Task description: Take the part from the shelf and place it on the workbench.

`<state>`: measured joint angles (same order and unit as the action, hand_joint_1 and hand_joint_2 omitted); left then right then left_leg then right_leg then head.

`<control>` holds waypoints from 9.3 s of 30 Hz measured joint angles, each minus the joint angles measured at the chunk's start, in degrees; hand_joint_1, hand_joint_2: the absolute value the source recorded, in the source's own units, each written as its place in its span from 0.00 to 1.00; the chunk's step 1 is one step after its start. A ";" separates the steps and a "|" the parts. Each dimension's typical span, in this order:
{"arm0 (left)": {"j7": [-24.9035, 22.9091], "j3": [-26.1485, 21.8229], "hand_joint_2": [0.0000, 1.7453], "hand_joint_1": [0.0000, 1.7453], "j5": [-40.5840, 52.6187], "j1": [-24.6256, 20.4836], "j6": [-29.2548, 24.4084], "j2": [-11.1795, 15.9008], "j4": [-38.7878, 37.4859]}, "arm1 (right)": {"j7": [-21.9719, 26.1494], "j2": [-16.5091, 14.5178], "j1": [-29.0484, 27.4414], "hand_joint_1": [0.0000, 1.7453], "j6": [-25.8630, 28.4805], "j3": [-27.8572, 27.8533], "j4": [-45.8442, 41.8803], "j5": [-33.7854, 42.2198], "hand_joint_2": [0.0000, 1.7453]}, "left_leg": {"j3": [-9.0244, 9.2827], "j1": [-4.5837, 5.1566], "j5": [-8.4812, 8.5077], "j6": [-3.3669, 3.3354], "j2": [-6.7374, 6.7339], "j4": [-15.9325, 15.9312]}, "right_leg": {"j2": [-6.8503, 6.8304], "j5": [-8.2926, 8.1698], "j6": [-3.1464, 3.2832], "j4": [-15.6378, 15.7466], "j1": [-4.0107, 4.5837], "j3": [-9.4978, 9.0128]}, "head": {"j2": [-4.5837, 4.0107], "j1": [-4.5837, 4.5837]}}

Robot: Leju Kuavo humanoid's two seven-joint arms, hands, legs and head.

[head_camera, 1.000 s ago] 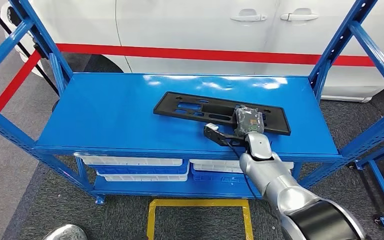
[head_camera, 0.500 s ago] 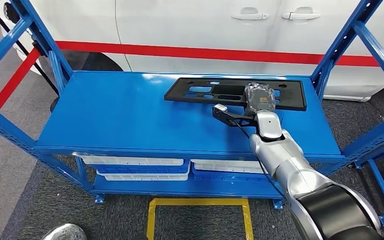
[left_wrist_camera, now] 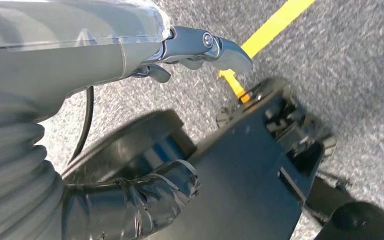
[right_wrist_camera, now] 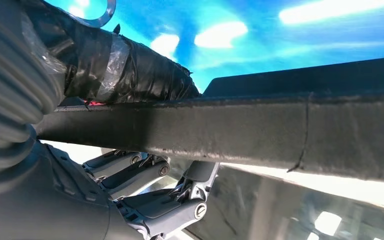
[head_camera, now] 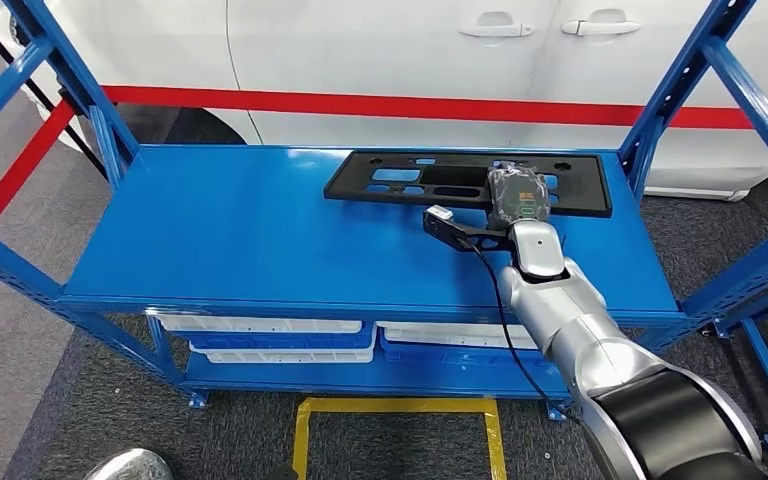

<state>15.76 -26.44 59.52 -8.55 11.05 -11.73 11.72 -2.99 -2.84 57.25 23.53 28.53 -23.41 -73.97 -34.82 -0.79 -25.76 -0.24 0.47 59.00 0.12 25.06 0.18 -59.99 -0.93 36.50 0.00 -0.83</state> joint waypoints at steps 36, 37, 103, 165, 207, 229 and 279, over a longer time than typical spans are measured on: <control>-1.84 -0.01 1.00 0.00 -1.33 -0.11 0.88 0.08 0.00 | 0.07 -2.78 -2.41 1.00 0.62 0.03 -0.50 -0.08 1.00 | -8.24 -0.04 -6.21 1.29 -0.25 14.93 | -0.15 0.37 1.95 0.24 0.32 -1.05 | 0.00 -0.02; -1.84 -0.01 1.00 0.00 -1.34 -0.14 0.88 0.08 0.00 | 0.07 -2.78 -2.49 1.00 0.62 0.03 -0.50 -0.08 1.00 | -8.13 -0.03 -6.68 1.23 -0.25 16.46 | -0.16 0.03 1.97 0.19 0.46 -0.56 | 0.00 -0.02; -1.20 0.50 1.00 0.00 -2.03 0.04 0.51 0.48 0.07 | -0.85 -2.59 -3.10 1.00 0.67 0.03 -0.35 0.76 1.00 | 0.23 0.43 -0.94 -0.10 -0.47 2.88 | -0.12 -0.24 1.22 -0.08 0.33 -0.41 | 0.00 0.01; -2.03 1.43 1.00 0.00 -2.91 -0.15 -0.28 0.32 0.07 | -1.49 -2.49 -3.16 1.00 0.63 0.03 -0.33 1.12 1.00 | -1.25 -0.68 -3.21 2.07 -0.41 9.71 | -0.53 -2.72 1.27 0.71 0.01 1.93 | 0.00 0.01; -1.22 2.60 1.00 0.00 -3.50 -0.13 -1.04 0.60 0.09 | 2.11 1.62 -4.27 1.00 2.69 -2.76 -0.67 6.67 1.00 | 1.72 0.19 1.47 -2.17 -0.81 -2.63 | -0.13 6.41 -1.09 -13.07 0.10 6.85 | 0.00 0.09; 0.52 2.89 1.00 0.00 -3.66 0.32 -1.50 1.43 0.09 | 5.66 2.81 -7.36 1.00 4.74 -5.88 -1.62 11.20 1.00 | 1.25 0.48 0.41 0.12 -0.55 0.17 | -0.29 1.21 1.32 0.47 0.28 -2.32 | 0.00 0.03; 1.75 4.34 1.00 0.00 -3.39 1.08 -2.22 2.34 0.09 | 7.40 4.71 -10.95 1.00 8.58 -7.07 -3.67 11.35 1.00 | -0.50 0.63 0.56 0.02 1.97 0.24 | 0.09 0.53 1.11 0.16 0.34 -1.28 | 0.00 0.32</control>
<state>17.51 -22.10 56.13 -7.47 8.84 -9.39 11.80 4.41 1.87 46.30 32.11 21.46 -27.09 -62.62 -35.32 -0.15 -25.21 -0.23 2.44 59.24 0.21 25.59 1.30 -59.82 -0.59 35.22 0.00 -0.51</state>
